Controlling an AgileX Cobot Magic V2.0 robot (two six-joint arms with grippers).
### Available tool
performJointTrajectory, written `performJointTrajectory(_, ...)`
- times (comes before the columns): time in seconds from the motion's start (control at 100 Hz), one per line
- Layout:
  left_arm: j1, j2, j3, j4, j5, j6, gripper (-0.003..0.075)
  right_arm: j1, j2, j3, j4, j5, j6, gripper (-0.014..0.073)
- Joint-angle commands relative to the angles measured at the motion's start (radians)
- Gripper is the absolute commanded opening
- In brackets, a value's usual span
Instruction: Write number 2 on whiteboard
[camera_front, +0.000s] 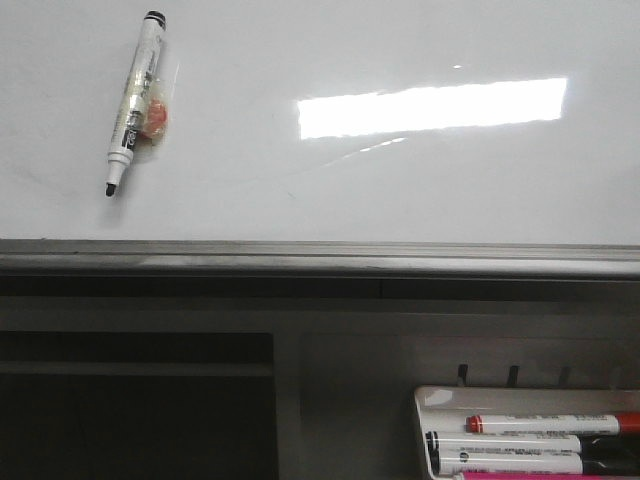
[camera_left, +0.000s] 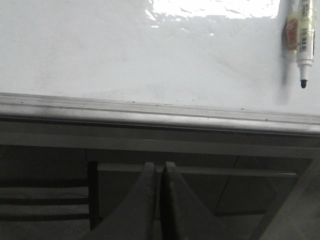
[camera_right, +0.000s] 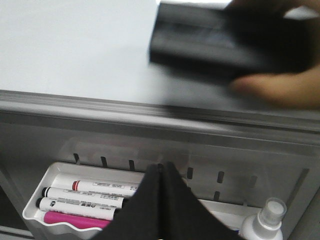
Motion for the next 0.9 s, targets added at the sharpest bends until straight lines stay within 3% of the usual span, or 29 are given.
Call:
performJointTrajectory(0.0,0.002,-0.027,0.010,-0.005,-0.054,-0.010,-0.0020,-0.002,-0.021,0.024,-0.014,-0.028,-0.003,-0.0071)
performJointTrajectory(0.62,0.002,-0.027,0.010,-0.003,-0.057,-0.010,-0.0020,-0.002,-0.021,0.024,-0.014,-0.028,-0.003,-0.0071)
performJointTrajectory(0.8,0.002,-0.027,0.010,0.001,-0.169,-0.010,-0.0020,-0.002,-0.021,0.024,-0.014,-0.028,-0.003,-0.0071)
performJointTrajectory(0.89,0.002,-0.027,0.010,-0.127,-0.204,-0.010,-0.0020,-0.002,-0.021,0.024,-0.016,-0.040,-0.003,-0.0071)
